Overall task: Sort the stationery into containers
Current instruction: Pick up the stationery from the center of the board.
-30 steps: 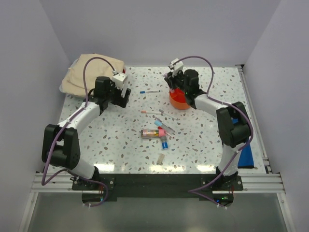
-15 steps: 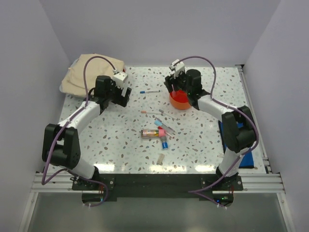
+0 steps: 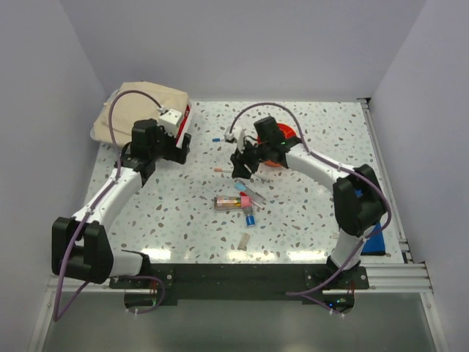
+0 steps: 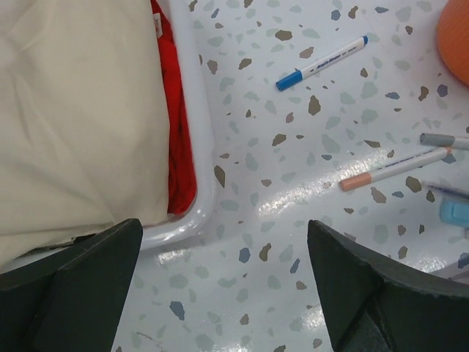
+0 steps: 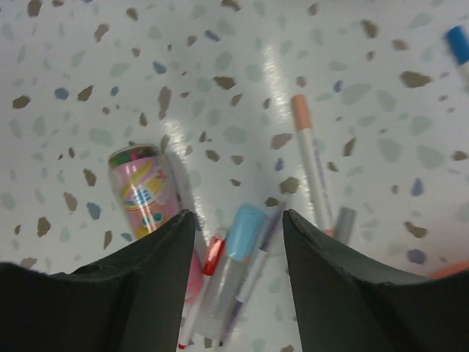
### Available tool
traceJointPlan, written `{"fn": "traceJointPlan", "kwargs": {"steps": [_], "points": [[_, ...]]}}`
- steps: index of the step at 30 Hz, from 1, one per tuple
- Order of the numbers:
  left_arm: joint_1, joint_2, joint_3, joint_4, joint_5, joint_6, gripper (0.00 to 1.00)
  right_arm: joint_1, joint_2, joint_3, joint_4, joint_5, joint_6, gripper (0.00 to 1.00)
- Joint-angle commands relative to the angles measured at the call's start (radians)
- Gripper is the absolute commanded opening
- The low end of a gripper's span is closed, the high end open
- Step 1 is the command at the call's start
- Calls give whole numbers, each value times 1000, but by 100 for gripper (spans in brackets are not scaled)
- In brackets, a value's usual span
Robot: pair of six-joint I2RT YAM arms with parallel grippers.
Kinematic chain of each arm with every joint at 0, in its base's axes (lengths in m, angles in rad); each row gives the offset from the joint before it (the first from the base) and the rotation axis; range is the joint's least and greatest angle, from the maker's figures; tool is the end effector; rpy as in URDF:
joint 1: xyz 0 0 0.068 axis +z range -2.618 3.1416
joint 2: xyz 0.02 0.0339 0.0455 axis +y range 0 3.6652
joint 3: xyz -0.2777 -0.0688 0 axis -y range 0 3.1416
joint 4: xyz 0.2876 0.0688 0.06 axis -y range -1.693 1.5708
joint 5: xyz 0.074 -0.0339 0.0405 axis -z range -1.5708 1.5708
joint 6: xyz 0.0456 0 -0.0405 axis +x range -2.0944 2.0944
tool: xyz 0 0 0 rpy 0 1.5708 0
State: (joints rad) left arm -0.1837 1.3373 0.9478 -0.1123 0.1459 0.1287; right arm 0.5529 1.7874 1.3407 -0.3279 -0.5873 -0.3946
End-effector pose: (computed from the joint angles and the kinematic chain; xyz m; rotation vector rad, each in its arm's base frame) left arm 0.3419 -0.0703 0.2727 0.4105 2.0309 -0.1849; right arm 0.3654 0.2552 0.2363 -1.3021 1.9023 0.7654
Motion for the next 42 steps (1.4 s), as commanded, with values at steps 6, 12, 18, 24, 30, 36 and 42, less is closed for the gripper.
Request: {"fn": "traceJointPlan", "kwargs": {"steps": [6, 12, 18, 24, 30, 36, 42], "points": [[75, -135, -112, 17, 26, -52, 100, 97, 179, 133, -169, 95, -26, 46], [87, -181, -150, 5, 44, -66, 100, 97, 227, 163, -172, 170, -32, 46], [101, -197, -162, 0, 52, -69, 100, 96, 225, 138, -181, 221, -38, 50], [118, -187, -158, 5, 70, -78, 100, 96, 227, 107, -177, 254, -27, 51], [121, -165, -141, 5, 80, -78, 100, 96, 257, 117, -183, 284, -10, 49], [121, -150, -127, 3, 80, -74, 100, 96, 300, 141, -214, 311, -3, 50], [121, -139, -124, 6, 84, -70, 100, 97, 322, 147, -250, 342, 7, 51]]}}
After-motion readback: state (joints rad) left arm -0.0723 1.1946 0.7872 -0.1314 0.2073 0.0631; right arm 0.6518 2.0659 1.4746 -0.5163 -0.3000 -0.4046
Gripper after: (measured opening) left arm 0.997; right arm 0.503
